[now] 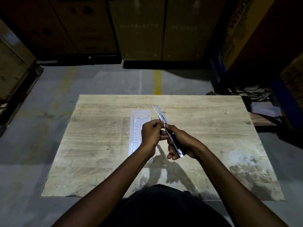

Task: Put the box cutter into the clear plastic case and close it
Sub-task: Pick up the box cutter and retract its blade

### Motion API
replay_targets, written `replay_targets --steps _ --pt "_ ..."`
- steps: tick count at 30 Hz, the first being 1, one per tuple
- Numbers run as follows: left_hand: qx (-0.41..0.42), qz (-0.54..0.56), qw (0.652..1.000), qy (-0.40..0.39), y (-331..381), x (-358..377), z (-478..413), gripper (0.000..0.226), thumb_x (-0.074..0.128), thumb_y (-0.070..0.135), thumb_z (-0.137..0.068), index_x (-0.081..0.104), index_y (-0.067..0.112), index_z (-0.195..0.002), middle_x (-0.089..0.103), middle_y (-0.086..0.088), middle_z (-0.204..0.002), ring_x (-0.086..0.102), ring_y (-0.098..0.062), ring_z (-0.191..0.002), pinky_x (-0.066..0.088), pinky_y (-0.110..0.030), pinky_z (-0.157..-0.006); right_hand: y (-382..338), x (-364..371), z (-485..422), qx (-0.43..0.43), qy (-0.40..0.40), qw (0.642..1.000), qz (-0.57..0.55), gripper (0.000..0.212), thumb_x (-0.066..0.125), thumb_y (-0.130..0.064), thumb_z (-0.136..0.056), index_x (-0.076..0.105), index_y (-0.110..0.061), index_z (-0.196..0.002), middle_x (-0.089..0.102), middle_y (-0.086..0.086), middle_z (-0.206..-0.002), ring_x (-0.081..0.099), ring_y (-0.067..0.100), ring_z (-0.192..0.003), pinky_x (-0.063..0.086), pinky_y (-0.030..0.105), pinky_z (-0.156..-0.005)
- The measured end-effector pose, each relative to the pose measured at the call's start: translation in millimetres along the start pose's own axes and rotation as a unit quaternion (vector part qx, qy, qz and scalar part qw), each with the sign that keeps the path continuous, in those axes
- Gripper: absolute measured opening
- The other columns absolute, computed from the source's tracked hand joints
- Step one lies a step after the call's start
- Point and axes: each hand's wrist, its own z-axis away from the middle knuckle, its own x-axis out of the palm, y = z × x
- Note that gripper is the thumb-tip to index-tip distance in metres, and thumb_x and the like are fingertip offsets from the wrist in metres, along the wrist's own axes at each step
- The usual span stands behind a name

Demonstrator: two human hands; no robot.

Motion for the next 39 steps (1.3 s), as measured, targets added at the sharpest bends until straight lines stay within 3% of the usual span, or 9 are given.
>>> replay_targets --steps 6,12,19,25,28,30,32,35,39 --pt "-0.010 0.015 0.999 0.036 -3 -3 0 0.020 0.051 0.010 -0.090 0.068 -0.001 -0.087 0.070 -0.014 -0.081 0.067 -0.023 -0.057 0.061 -0.044 -0.072 5 8 11 -0.020 0.037 0.999 0.015 0.057 0.036 -0.060 -0.091 0.045 -0.015 -0.057 0.058 0.011 -0.052 0.059 0.025 -0.047 0.041 0.022 -0.046" --pt "-0.017 0.037 0.999 0.035 -3 -7 4 0.021 0.050 0.008 -0.091 0.067 0.007 -0.079 0.069 -0.014 -0.081 0.068 -0.022 -0.055 0.061 -0.038 -0.067 24 10 22 -0.020 0.027 0.999 0.022 0.056 0.035 -0.057 -0.091 0.050 -0.015 -0.056 0.064 0.011 -0.058 0.060 0.024 -0.049 0.041 0.023 -0.048" --pt "-0.023 0.031 0.999 0.021 -7 -4 14 0.022 0.048 0.009 -0.092 0.067 0.004 -0.081 0.067 -0.011 -0.078 0.065 -0.017 -0.051 0.058 -0.035 -0.063 42 15 31 -0.073 0.037 0.996 -0.026 0.044 0.032 -0.031 -0.094 0.037 -0.016 -0.053 0.035 -0.003 -0.043 0.022 0.015 -0.042 0.018 0.027 -0.045" --pt "-0.019 0.046 0.999 0.015 -1 -4 17 0.019 0.049 0.007 -0.091 0.067 0.000 -0.087 0.066 -0.008 -0.076 0.064 -0.013 -0.049 0.056 -0.028 -0.054 47 16 30 -0.120 0.041 0.990 -0.057 0.041 0.032 -0.029 -0.095 0.039 -0.019 -0.056 0.029 -0.006 -0.045 0.017 0.014 -0.045 0.014 0.028 -0.048" --pt "-0.019 0.066 0.998 0.002 1 -4 19 0.018 0.049 0.007 -0.092 0.066 0.004 -0.085 0.065 -0.006 -0.076 0.063 -0.011 -0.048 0.057 -0.028 -0.056 48 17 31 -0.148 0.047 0.982 -0.104 0.023 0.033 -0.022 -0.096 0.043 -0.017 -0.077 0.027 -0.004 -0.048 0.015 0.013 -0.046 0.011 0.030 -0.050" --pt "-0.024 0.085 0.996 0.000 2 -5 20 0.019 0.048 0.008 -0.093 0.064 0.007 -0.082 0.063 -0.005 -0.076 0.063 -0.010 -0.047 0.058 -0.027 -0.056 49 18 33 -0.161 0.048 0.976 -0.142 0.014 0.035 -0.019 -0.098 0.038 -0.016 -0.084 0.032 -0.003 -0.049 0.018 0.011 -0.044 0.013 0.027 -0.047" --pt "-0.035 0.109 0.993 -0.004 1 -5 20 0.018 0.047 0.008 -0.094 0.062 0.007 -0.085 0.063 -0.005 -0.078 0.064 -0.011 -0.049 0.059 -0.028 -0.059 47 19 34 -0.180 0.061 0.964 -0.186 0.014 0.040 -0.013 -0.098 0.038 -0.014 -0.084 0.051 0.003 -0.053 0.026 0.011 -0.040 0.021 0.023 -0.043" --pt "-0.057 0.177 0.982 -0.016 2 -1 22 0.017 0.044 0.007 -0.095 0.060 0.004 -0.097 0.064 -0.007 -0.082 0.066 -0.017 -0.060 0.057 -0.031 -0.064 40 22 37 -0.221 0.114 0.943 -0.222 0.009 0.049 -0.007 -0.096 0.047 -0.007 -0.088 0.073 0.016 -0.089 0.056 0.018 -0.046 0.051 0.028 -0.046" --pt "-0.090 0.285 0.953 -0.046 12 5 28 0.020 0.040 0.009 -0.096 0.059 0.005 -0.104 0.068 -0.010 -0.100 0.066 -0.024 -0.086 0.053 -0.031 -0.076 37 26 34 -0.326 0.245 0.910 -0.075 0.007 0.050 0.000 -0.094 0.056 -0.004 -0.095 0.071 0.014 -0.095 0.072 0.024 -0.065 0.062 0.041 -0.062"
